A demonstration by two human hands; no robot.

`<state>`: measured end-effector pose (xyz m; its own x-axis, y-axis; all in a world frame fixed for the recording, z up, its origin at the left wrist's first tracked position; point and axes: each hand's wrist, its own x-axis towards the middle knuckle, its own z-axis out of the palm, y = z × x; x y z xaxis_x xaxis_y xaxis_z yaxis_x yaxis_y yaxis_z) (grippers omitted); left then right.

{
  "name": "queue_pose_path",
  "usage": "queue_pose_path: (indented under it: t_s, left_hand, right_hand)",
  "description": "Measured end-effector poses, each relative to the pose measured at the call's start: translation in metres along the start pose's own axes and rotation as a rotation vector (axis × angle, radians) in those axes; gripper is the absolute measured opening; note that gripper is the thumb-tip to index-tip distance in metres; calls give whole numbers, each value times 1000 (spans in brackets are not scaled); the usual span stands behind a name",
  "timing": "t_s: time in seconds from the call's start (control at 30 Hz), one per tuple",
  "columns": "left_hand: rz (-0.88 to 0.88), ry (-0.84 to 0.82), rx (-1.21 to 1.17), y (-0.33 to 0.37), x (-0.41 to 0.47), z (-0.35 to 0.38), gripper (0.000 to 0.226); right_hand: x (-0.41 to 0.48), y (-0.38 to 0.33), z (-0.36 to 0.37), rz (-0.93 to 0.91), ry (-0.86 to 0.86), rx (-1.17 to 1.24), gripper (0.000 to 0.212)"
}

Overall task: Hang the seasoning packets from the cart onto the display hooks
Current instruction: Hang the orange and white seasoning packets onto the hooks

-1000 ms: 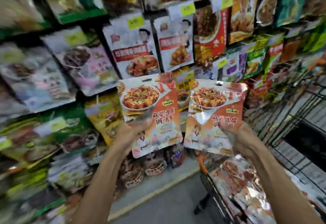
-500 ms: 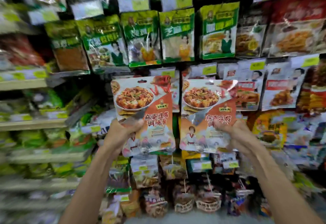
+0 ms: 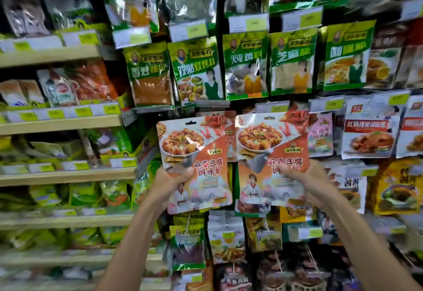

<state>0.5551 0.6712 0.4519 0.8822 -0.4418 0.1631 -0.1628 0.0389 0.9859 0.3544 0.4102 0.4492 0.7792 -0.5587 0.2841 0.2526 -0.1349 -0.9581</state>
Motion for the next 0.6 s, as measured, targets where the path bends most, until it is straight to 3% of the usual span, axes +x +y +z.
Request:
queue_pose_path:
  t_s: [0.17,0.27,0.3,0.43,0.6]
  left_hand:
    - [-87,-21,4,-20,30,-3,19]
    - [-116,-39,19,-25,56,9,38]
    - [-118,-41,23,-27,65,14,44]
    - [-119,-96,19,-32,98,37,50]
    - [-127,-106,-2,-38,134,55,46]
  right_hand:
    - [12,1,3,25,0,-16,32]
    - [19,8,0,59,3,-21,68]
    - [22,12,-2,70,10,-4,71]
    - [37,22,-6,84,16,73,41]
    - [61,24,-4,95,37,134,31]
